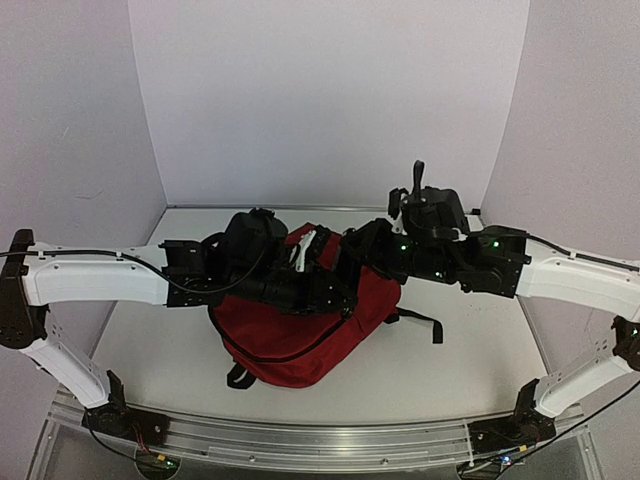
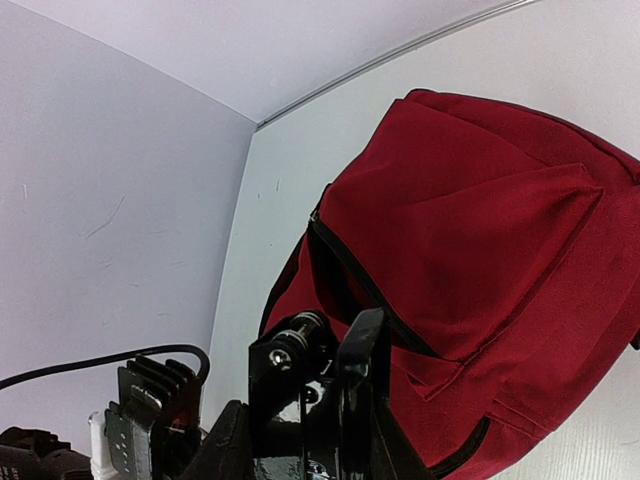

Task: Pack the student bag
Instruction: Pick up the stationery from the center of the board, then place the stationery in the student bag.

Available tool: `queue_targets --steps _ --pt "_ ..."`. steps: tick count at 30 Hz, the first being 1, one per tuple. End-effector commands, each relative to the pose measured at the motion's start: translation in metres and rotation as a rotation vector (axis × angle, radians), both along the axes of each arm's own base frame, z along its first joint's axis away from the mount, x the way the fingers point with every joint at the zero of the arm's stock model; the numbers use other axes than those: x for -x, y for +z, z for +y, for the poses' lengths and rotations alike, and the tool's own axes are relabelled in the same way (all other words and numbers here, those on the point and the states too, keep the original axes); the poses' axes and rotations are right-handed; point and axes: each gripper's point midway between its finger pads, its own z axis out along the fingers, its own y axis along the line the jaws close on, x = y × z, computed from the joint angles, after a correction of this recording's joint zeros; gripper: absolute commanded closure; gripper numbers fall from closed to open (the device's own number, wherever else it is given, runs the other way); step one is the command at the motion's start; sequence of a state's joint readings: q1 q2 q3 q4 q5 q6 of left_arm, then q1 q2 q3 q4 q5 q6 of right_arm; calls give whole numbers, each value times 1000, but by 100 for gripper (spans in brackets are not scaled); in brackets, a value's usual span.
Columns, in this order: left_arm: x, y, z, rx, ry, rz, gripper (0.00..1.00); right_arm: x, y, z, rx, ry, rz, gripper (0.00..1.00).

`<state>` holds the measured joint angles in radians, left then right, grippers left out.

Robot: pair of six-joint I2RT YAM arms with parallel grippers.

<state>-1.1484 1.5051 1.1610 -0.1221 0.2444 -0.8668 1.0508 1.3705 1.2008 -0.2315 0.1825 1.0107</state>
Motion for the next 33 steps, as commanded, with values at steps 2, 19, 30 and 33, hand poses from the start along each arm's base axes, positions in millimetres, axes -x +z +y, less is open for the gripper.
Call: queue_targets --steps 2,19,30,33 --pt "-20 11 16 9 110 17 100 -3 32 -17 -11 -51 -111 46" --pt "-32 3 147 -119 344 164 100 -11 -21 1 492 160 -140 14" --pt "-29 9 148 -59 287 231 100 -51 -52 37 764 214 -247 32" --pt "-30 12 139 -48 238 245 100 -60 -63 44 829 220 -258 32"
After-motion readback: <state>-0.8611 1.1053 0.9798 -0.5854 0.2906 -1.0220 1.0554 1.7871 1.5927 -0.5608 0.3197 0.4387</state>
